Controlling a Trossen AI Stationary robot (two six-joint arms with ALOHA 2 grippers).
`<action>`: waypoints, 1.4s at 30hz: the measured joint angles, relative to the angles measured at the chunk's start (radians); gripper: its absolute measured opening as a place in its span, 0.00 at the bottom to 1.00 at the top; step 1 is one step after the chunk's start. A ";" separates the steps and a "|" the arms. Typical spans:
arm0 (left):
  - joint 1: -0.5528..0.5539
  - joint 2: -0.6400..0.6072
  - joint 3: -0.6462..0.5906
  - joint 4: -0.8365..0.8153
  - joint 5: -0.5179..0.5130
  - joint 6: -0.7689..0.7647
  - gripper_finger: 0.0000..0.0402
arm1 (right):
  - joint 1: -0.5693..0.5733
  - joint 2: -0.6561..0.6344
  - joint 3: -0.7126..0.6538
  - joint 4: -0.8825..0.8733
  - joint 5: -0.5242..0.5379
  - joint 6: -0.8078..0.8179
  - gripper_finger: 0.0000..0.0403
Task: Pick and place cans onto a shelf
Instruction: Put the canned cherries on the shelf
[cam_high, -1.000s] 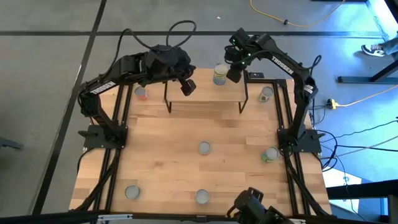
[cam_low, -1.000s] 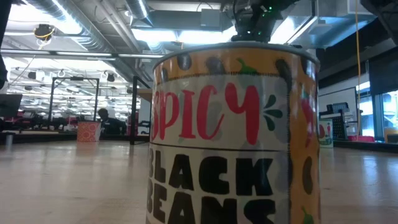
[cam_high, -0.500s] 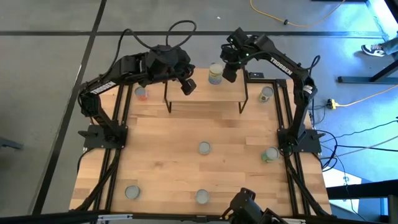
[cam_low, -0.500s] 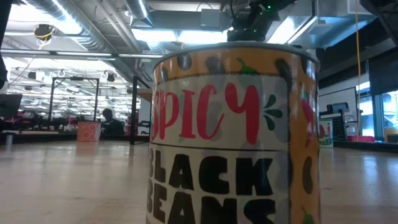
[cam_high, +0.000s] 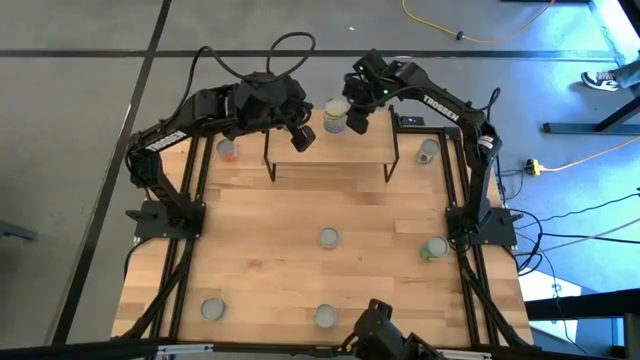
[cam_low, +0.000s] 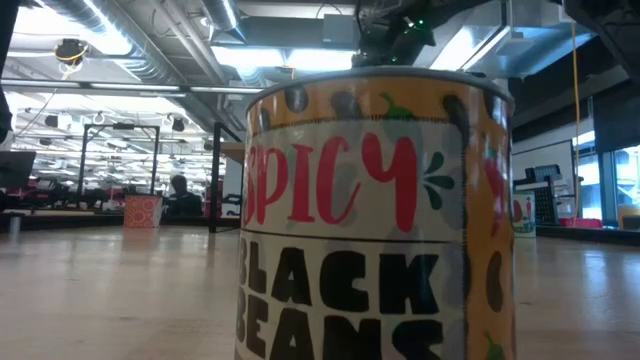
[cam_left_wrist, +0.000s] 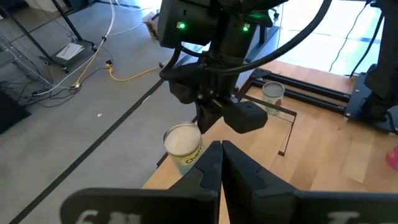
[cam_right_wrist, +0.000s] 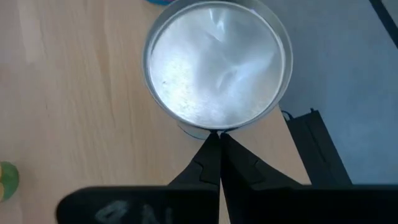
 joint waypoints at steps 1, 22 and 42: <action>0.000 0.000 0.000 0.000 0.000 0.000 0.00 | 0.001 0.000 0.000 0.007 -0.003 0.000 0.01; 0.000 0.000 0.000 0.000 -0.002 0.000 0.00 | 0.021 0.014 0.000 0.121 -0.118 0.046 0.01; 0.000 0.001 0.000 0.001 -0.002 0.000 0.00 | 0.040 -0.023 0.000 0.074 -0.119 0.001 0.01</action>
